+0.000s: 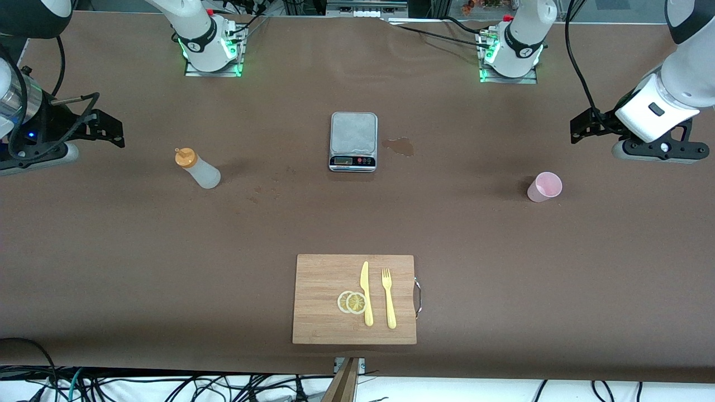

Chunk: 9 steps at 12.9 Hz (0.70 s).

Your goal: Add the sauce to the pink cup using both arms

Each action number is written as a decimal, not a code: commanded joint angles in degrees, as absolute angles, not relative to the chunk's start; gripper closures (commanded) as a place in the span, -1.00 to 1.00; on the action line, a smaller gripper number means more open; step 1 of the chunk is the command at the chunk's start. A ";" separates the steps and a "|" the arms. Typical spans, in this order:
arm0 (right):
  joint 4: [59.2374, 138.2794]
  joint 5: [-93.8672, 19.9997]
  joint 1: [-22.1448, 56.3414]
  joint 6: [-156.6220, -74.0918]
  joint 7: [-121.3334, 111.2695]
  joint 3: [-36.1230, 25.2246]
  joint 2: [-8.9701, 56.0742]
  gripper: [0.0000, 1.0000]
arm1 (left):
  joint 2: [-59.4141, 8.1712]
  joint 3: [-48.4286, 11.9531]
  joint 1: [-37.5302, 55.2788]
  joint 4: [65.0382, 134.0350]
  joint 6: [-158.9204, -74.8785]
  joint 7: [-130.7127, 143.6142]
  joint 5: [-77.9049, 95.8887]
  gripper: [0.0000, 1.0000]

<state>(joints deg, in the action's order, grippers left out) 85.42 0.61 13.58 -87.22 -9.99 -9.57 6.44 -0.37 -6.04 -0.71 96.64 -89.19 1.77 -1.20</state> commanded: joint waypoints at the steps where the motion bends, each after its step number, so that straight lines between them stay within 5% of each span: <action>1: 85.52 -0.70 13.45 -86.04 -10.20 -9.49 5.36 -1.00 | -2.37 -5.89 -0.53 94.66 -87.01 1.76 0.00 -1.00; 9: 85.78 -0.70 13.45 -86.04 -10.20 -9.49 5.45 -1.00 | -6.49 -5.27 -7.72 99.13 -88.33 -8.96 -0.96 -1.00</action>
